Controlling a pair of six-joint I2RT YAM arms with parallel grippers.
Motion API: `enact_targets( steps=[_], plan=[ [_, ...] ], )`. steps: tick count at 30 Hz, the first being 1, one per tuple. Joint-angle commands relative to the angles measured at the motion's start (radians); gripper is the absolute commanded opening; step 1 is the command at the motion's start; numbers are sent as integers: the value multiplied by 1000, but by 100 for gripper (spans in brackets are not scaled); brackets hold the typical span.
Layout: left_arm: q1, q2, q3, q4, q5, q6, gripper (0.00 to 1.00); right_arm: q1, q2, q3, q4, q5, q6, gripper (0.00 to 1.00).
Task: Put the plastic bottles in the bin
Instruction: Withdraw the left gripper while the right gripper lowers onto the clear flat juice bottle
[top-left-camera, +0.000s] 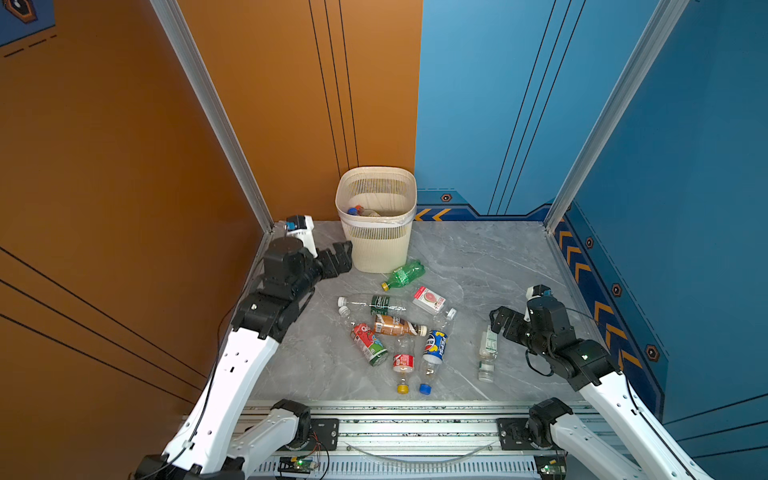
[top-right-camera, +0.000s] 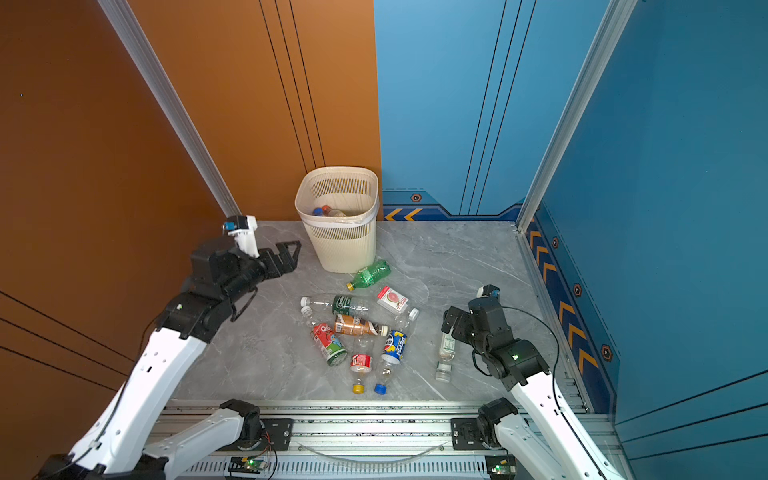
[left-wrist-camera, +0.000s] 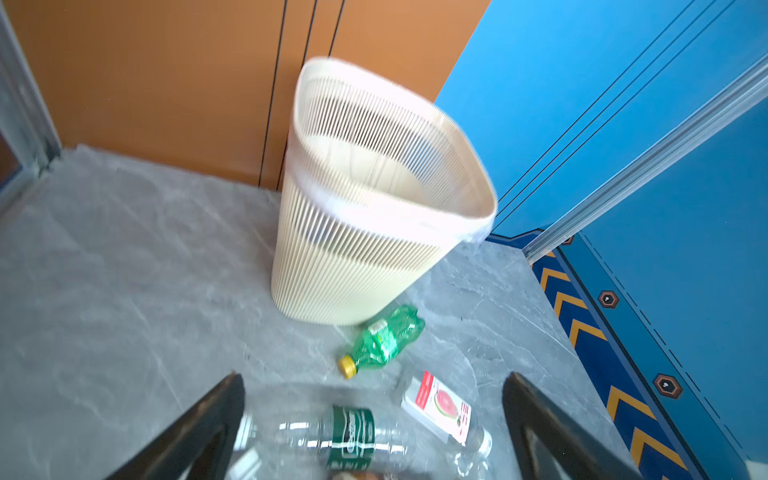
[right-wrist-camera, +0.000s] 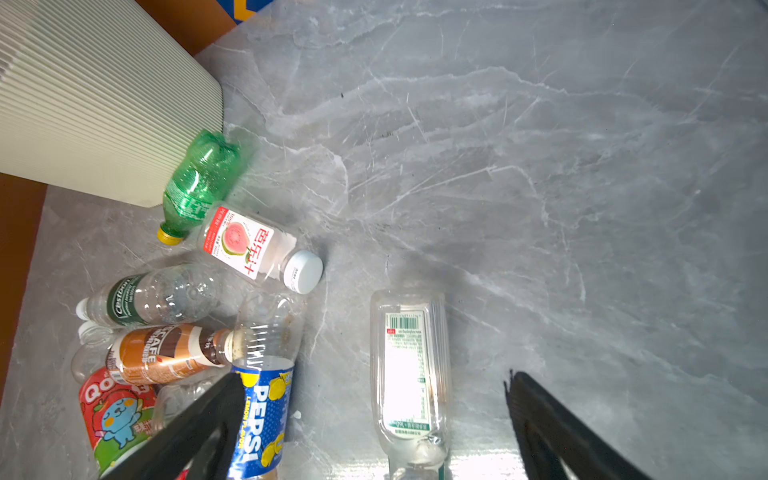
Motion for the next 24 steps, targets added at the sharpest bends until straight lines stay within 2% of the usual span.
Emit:
enact_targets(
  steps=[1,5,15,24],
  plan=[
    [3,-132,-169,-36,-72,-121,98,18,-2,-25,-63,-17,32,100],
    [12,-221,-222,-112,-88,-144,98,40,7,-52,-64,-15,53,100],
    [17,-254,-267,-139,-80,-179,98,97,86,-120,22,-4,90,100],
    [24,-287,-297,-173,-83,-194,98,106,168,-186,127,-3,108,92]
  ],
)
